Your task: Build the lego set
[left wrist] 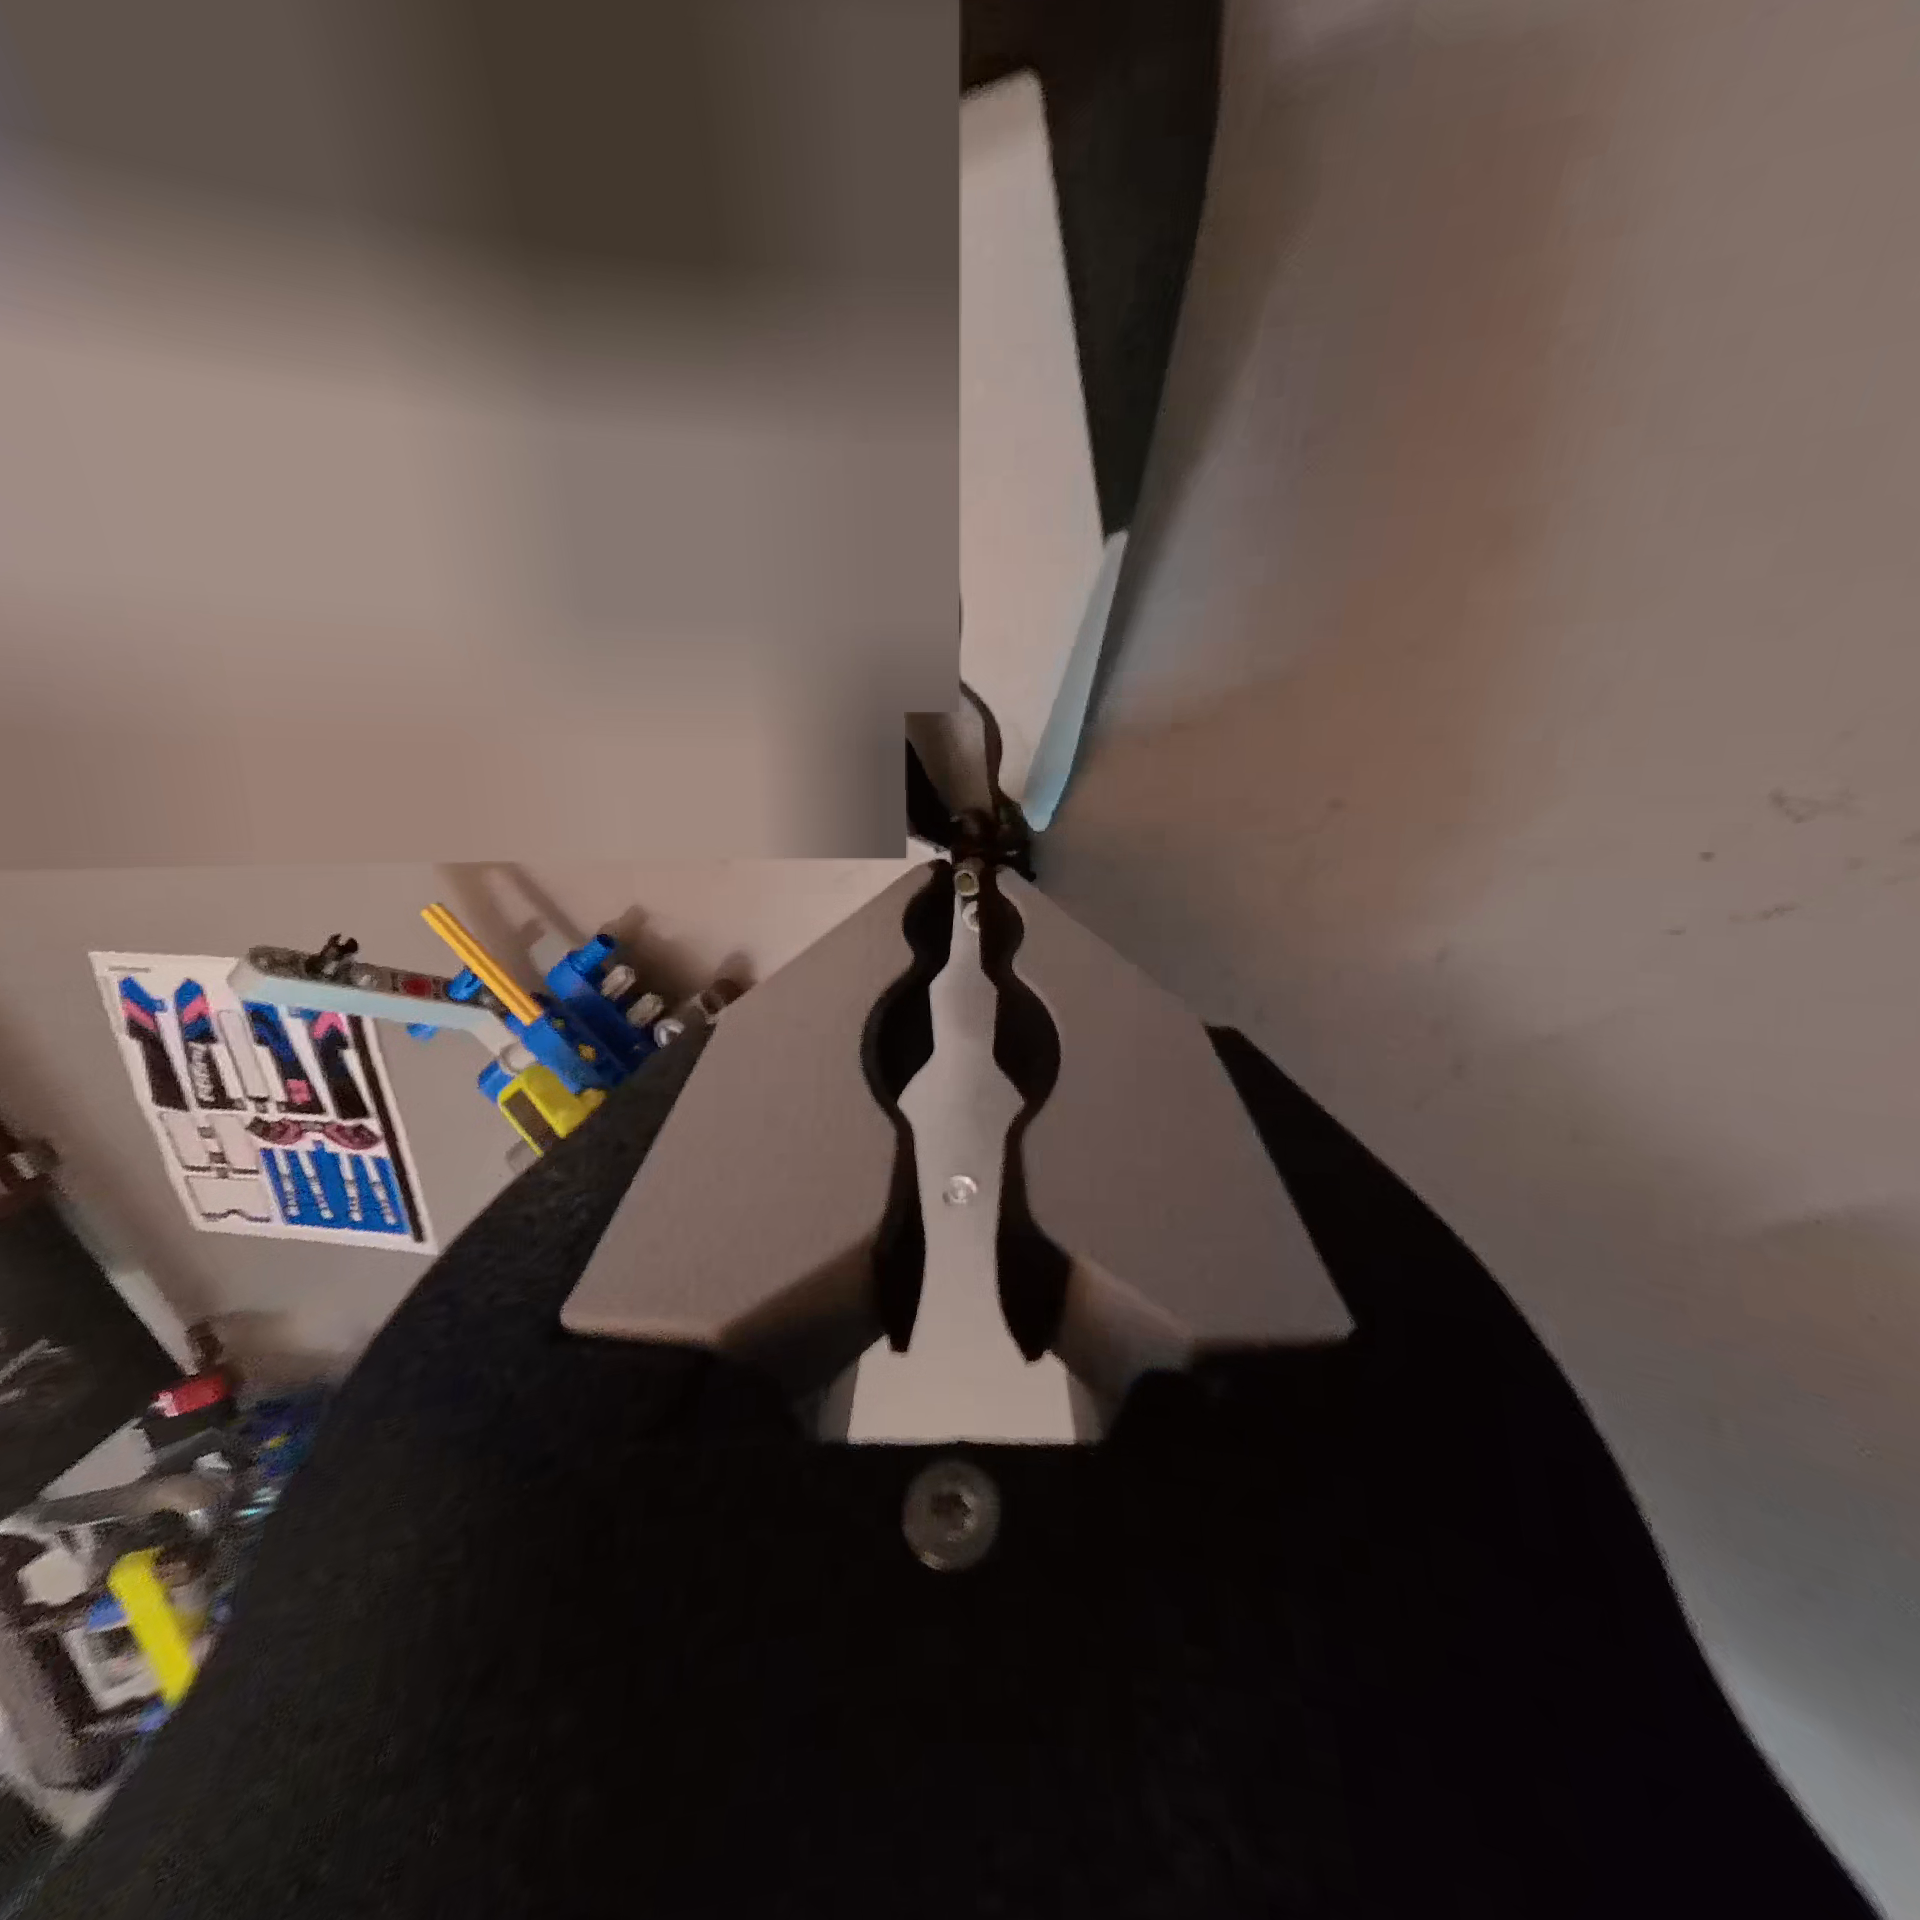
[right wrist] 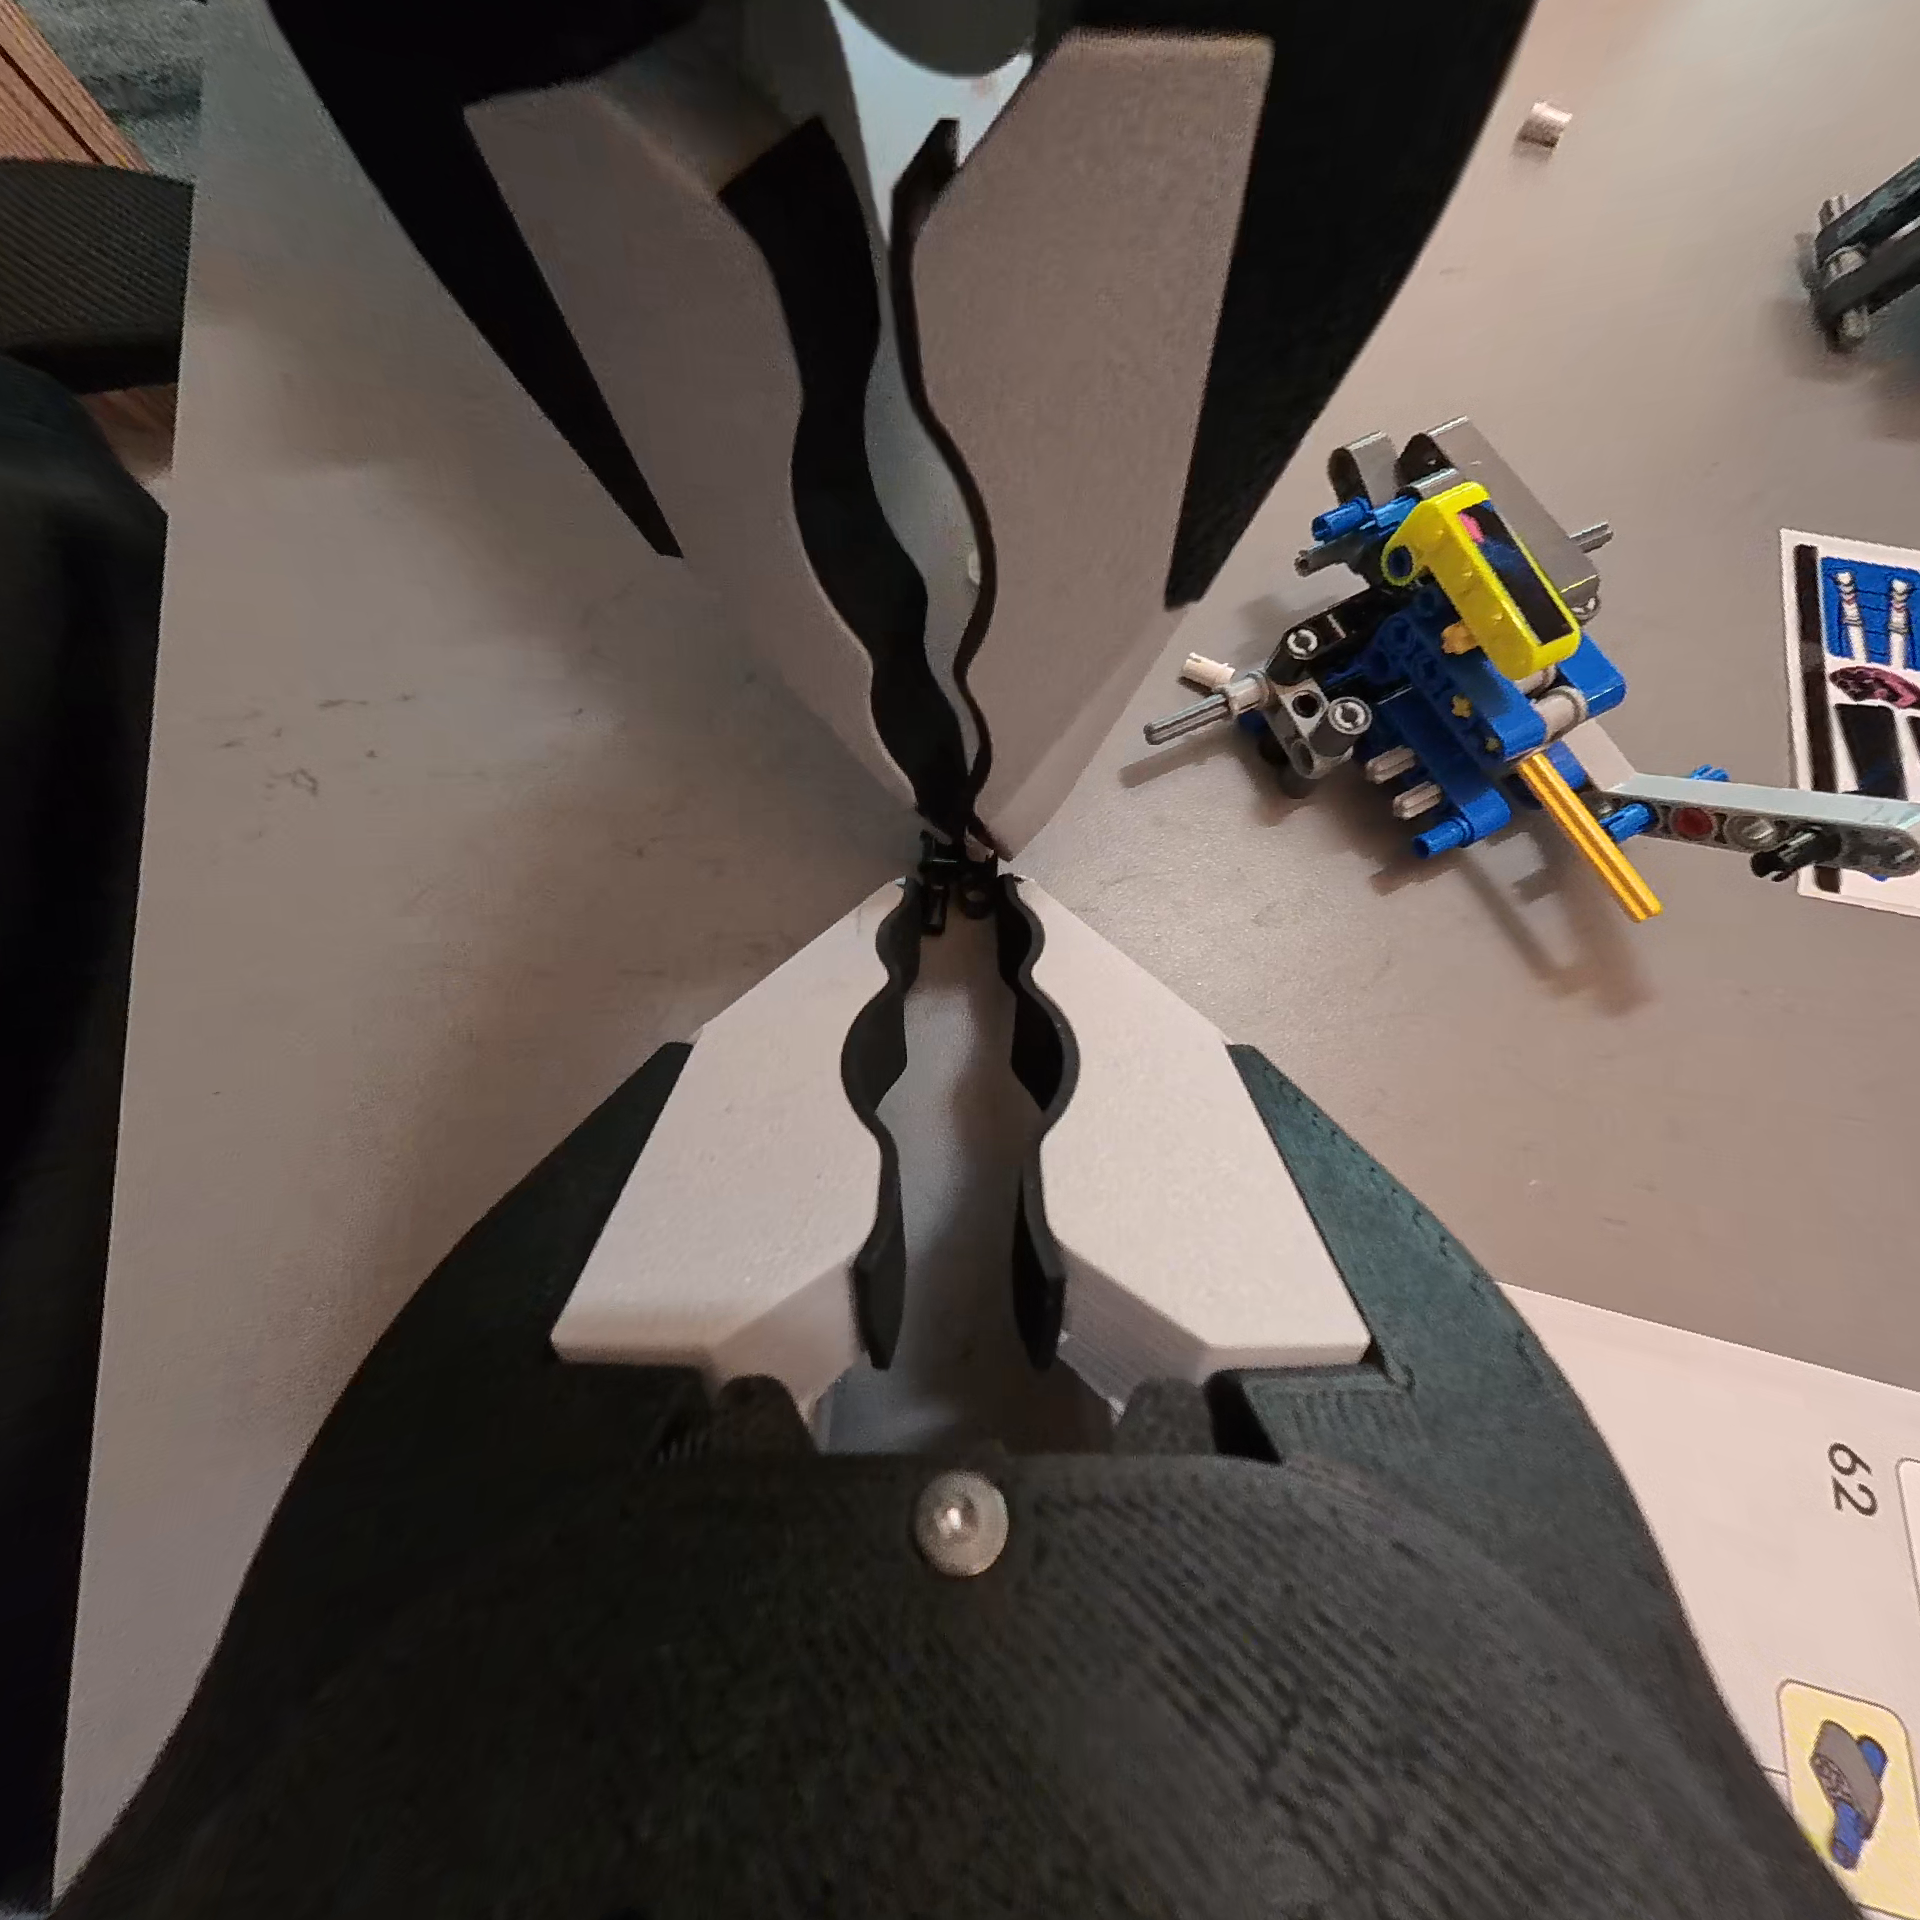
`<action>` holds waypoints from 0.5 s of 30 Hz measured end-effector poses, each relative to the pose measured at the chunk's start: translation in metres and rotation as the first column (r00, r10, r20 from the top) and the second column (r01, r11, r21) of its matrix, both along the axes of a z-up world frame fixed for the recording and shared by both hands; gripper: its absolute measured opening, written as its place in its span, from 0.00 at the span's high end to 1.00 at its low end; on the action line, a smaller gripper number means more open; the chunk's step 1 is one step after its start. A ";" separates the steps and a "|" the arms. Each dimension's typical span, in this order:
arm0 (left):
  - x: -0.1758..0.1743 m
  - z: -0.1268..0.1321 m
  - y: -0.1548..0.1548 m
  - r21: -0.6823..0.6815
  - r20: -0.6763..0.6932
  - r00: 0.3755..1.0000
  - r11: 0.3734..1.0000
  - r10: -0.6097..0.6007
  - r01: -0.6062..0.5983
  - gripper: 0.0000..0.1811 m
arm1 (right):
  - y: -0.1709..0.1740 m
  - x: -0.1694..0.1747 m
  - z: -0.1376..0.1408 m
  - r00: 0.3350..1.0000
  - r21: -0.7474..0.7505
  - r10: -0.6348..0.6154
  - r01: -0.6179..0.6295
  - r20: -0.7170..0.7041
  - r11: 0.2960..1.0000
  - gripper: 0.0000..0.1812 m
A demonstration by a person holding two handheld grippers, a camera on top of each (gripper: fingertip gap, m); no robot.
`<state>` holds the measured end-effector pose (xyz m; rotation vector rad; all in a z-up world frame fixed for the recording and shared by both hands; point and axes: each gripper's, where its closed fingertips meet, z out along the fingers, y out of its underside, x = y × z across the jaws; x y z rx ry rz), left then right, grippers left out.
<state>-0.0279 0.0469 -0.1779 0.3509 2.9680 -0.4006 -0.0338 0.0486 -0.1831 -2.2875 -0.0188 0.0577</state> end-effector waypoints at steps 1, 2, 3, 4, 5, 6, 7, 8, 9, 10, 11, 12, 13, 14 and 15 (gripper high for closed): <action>0.000 0.000 0.001 -0.013 -0.020 1.000 1.000 0.022 -0.022 0.99 | 0.000 0.000 0.000 1.000 0.000 0.000 0.000 -0.006 1.000 0.93; 0.000 0.000 0.001 -0.027 -0.042 0.998 0.998 0.048 -0.049 0.99 | 0.000 0.000 0.000 1.000 0.001 0.000 0.000 -0.009 1.000 0.93; 0.000 0.000 0.001 -0.042 -0.061 0.995 0.996 0.073 -0.076 0.99 | 0.000 0.000 0.000 1.000 0.000 0.001 -0.001 -0.007 1.000 0.93; -0.001 -0.001 0.001 -0.056 -0.071 0.993 0.994 0.093 -0.097 0.99 | 0.000 0.000 0.000 1.000 0.000 0.002 -0.002 0.000 1.000 0.93; -0.001 -0.001 0.002 -0.069 -0.077 0.991 0.991 0.109 -0.114 0.99 | 0.000 0.000 0.000 1.000 0.000 0.002 -0.002 0.006 1.000 0.93; -0.001 -0.002 0.002 -0.086 -0.075 0.990 0.988 0.123 -0.130 0.98 | 0.000 0.000 0.000 1.000 0.001 0.002 -0.002 0.010 1.000 0.93; -0.001 -0.002 0.002 -0.111 -0.076 0.988 0.983 0.137 -0.145 0.98 | 0.000 0.000 0.000 1.000 0.001 0.002 -0.002 0.011 1.000 0.93; -0.001 -0.002 0.002 -0.137 -0.085 0.984 0.977 0.154 -0.165 0.98 | 0.000 0.000 0.000 1.000 0.001 0.002 -0.002 0.011 1.000 0.93; -0.001 -0.001 0.002 -0.162 -0.100 0.980 0.969 0.175 -0.189 0.99 | 0.000 0.000 0.000 1.000 0.001 0.001 -0.001 0.011 1.000 0.93; -0.001 -0.001 0.001 -0.185 -0.115 0.975 0.961 0.189 -0.208 0.99 | 0.000 0.000 0.000 1.000 0.001 0.001 -0.001 0.010 1.000 0.93; -0.002 -0.001 0.001 -0.207 -0.123 0.973 0.954 0.194 -0.216 0.99 | 0.000 0.000 0.000 1.000 0.001 0.001 -0.001 0.009 1.000 0.93; -0.001 -0.001 0.000 -0.225 -0.123 0.972 0.949 0.198 -0.221 0.99 | 0.000 0.000 0.000 1.000 0.000 0.001 -0.001 0.009 1.000 0.93; -0.001 0.000 0.000 -0.236 -0.120 0.972 0.945 0.203 -0.226 0.99 | 0.000 0.000 0.000 1.000 0.000 0.001 -0.001 0.008 1.000 0.93; 0.000 0.000 0.000 -0.243 -0.112 0.973 0.944 0.202 -0.224 0.99 | 0.000 0.000 0.000 1.000 0.000 0.001 -0.001 0.008 1.000 0.93; 0.000 0.000 0.000 -0.245 -0.097 0.976 0.946 0.193 -0.212 0.99 | 0.000 0.000 0.000 1.000 0.001 0.001 -0.001 0.008 1.000 0.93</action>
